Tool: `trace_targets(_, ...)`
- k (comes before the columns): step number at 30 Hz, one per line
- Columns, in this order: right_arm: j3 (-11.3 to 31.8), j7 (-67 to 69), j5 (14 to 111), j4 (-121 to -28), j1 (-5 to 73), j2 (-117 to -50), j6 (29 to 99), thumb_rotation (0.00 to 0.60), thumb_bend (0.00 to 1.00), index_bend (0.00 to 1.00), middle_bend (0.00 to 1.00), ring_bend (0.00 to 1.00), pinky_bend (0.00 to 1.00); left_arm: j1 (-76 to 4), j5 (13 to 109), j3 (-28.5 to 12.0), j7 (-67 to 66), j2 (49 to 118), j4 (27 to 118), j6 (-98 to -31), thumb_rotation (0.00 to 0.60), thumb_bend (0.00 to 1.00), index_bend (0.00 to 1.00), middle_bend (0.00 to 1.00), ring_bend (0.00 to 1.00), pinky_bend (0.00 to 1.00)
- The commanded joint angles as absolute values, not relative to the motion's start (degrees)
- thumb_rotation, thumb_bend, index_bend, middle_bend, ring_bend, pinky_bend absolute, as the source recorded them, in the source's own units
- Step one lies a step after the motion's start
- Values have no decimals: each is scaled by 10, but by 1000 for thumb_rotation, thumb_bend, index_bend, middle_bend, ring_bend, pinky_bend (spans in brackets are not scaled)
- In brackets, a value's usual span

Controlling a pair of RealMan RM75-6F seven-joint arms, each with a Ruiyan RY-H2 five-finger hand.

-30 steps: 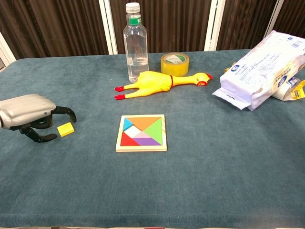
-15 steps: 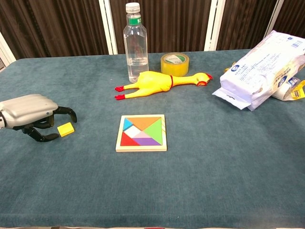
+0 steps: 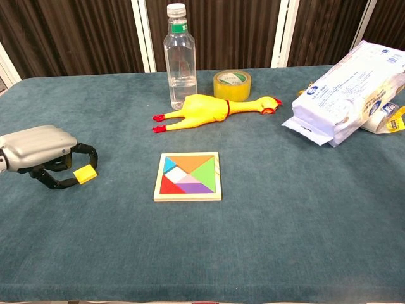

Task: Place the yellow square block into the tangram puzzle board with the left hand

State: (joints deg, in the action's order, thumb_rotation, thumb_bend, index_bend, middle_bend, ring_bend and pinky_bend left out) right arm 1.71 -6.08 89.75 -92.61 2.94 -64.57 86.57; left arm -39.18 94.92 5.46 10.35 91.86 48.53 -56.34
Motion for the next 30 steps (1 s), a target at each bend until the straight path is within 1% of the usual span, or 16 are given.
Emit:
trace_targets(1,17,-60,897,-926,29,-646,866,600,170,0,0,0,0,-392,950,56,104,919,485,-565,600,367,501,1000,1000,1000)
trace_targets(10,17,-59,899,-926,29,-645,867,600,170,0,0,0,0,-390,954,59,106,921,484,-578,600,364,624,1000,1000,1000)
trace_targets(15,16,-58,900,-925,30,-645,866,600,170,0,0,0,0,-389,950,53,102,910,507,-590,600,360,640,1000,1000,1000)
trace_targets(22,15,-55,904,-925,30,-644,867,600,170,0,0,0,0,-391,939,41,63,889,553,-593,600,361,651,1000,1000,1000)
trace_targets(25,14,-52,906,-925,30,-643,867,600,170,0,0,0,0,-391,925,30,28,873,599,-589,600,361,650,1000,1000,1000)
trace_targets(28,10,-45,916,-924,30,-640,869,600,170,0,0,0,0,-397,895,9,-62,851,685,-569,600,360,650,1000,1000,1000)
trace_targets(30,8,-43,919,-924,30,-639,869,600,170,0,0,0,0,-399,870,-2,-108,844,723,-552,600,360,649,1000,1000,1000)
